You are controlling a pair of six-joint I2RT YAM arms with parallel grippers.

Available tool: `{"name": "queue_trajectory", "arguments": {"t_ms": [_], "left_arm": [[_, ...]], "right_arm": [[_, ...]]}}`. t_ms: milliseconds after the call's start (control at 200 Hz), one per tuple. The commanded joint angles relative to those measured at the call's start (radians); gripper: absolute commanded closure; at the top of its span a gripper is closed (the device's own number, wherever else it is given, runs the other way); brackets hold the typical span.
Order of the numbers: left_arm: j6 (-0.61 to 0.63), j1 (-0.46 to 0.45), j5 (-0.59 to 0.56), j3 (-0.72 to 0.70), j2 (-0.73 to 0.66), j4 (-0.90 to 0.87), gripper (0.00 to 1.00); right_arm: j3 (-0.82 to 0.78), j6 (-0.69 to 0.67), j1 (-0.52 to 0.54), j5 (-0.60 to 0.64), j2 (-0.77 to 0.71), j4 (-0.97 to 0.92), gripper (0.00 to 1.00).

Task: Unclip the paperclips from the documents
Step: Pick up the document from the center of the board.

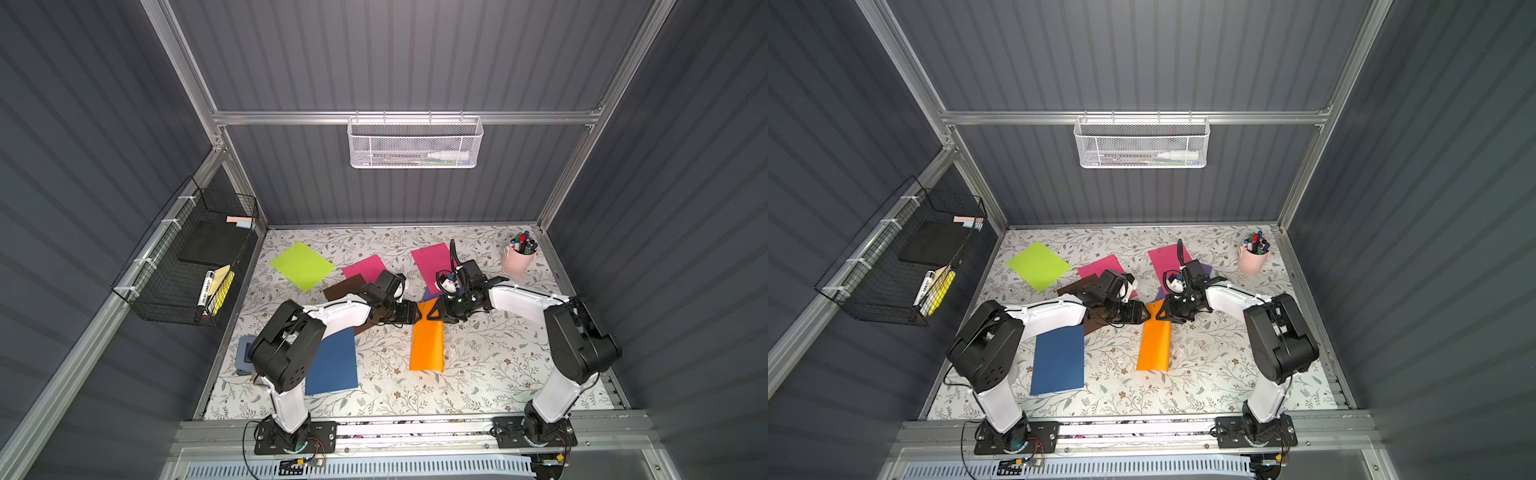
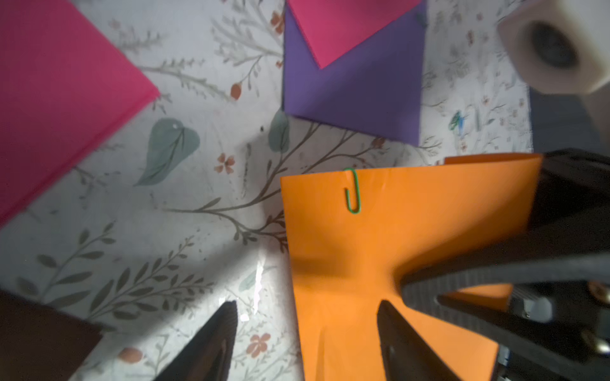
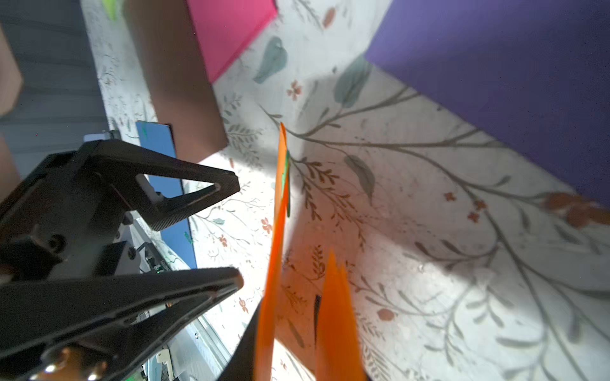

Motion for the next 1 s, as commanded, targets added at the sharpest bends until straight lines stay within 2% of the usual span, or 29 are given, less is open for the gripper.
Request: {"name": "queue_trajectory", "arguments": {"t_ms": [0, 85, 200, 355, 560, 640, 760, 996], "left_arm": [[0.020, 0.051, 0.095, 0.000, -0.117, 0.077, 0.19], [0.057, 0.068, 0.171, -0.015, -0.164, 0.154, 0.10], [0.090, 0.096, 0.285, -0.042, -0.182, 0.252, 0.08], [0.061, 0.108, 0.440, -0.095, -0.173, 0.400, 0.13], [0.036, 0.111, 0.493, -0.116, -0.170, 0.459, 0.20], [-0.005, 0.111, 0.543, -0.144, -0.180, 0.534, 0.23], [-0.087, 0.111, 0.616, -0.174, -0.197, 0.676, 0.31], [-0.102, 0.111, 0.629, -0.158, -0.202, 0.679, 0.65]], "right_arm": [[-0.012, -0.041, -0.025, -0.054, -0.087, -0.051, 0.75], [-0.012, -0.065, -0.043, -0.101, -0.147, -0.068, 0.75], [-0.002, -0.091, -0.054, -0.170, -0.203, -0.070, 0.74], [-0.011, -0.053, -0.055, -0.255, -0.268, -0.019, 0.73], [-0.018, -0.005, -0.056, -0.280, -0.317, 0.051, 0.72], [-0.020, 0.017, -0.055, -0.311, -0.306, 0.087, 0.71], [-0.019, 0.020, -0.053, -0.320, -0.284, 0.110, 0.71], [-0.023, 0.017, -0.053, -0.314, -0.260, 0.139, 0.71]]}}
